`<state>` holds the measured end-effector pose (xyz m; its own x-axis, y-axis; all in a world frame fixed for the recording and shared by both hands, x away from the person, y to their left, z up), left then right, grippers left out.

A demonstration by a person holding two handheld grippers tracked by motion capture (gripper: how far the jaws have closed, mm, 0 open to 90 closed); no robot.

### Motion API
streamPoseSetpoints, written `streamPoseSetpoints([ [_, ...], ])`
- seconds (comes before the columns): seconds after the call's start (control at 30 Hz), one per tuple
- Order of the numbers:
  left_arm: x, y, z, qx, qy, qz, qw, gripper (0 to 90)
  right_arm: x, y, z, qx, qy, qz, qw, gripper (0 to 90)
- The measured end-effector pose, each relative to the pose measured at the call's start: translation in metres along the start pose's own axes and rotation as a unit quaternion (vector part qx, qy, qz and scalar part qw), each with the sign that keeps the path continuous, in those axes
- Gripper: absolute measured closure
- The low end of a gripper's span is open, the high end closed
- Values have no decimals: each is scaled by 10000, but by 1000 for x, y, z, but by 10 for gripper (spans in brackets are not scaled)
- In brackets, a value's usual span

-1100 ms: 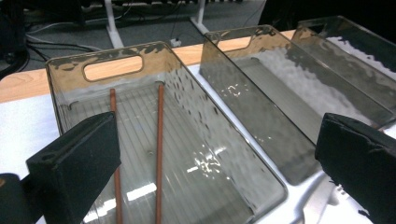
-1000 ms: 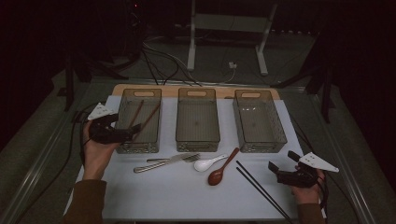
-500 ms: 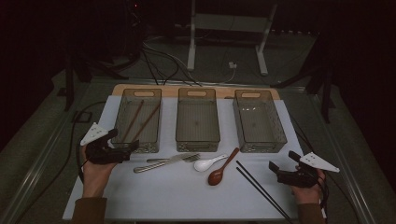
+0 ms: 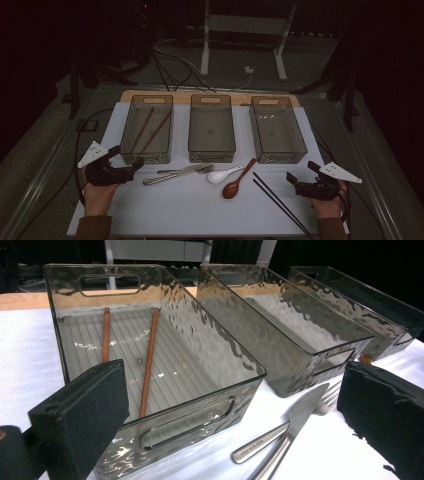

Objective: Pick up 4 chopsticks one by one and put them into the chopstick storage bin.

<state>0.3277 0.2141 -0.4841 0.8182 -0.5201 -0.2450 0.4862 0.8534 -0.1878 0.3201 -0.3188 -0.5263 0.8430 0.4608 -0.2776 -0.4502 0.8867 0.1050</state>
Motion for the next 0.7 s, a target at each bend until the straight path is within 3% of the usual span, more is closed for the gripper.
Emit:
streamPoseSetpoints([
  [0.2, 1, 0, -3, 77, 95, 31, 9999, 13, -3, 5, 10, -39, 45, 61, 10000, 11],
  [0.33, -1, -1, -3, 88, 90, 53, 9999, 13, -3, 12, 14, -190, 276, 175, 9993, 12],
  [0.5, -2, 1, -6, 53, 126, 79, 9999, 13, -2, 22, 7, -541, 794, 297, 9949, 11],
  [0.7, -4, 2, -7, 21, 130, 92, 9999, 13, -4, 31, -6, -642, 1327, 371, 9884, 12],
])
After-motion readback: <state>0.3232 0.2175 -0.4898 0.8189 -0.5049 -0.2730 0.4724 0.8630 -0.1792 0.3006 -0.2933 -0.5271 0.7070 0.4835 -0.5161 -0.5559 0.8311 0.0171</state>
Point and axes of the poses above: each handheld gripper's, and its own axes: x roughly forward along the jaws, z roughly out of its top, y roughly to its left, the point moved 8 cm from there along x, roughly forward along the jaws, and after that the axes turned 9 degrees about -y, right-handed, at the moved point
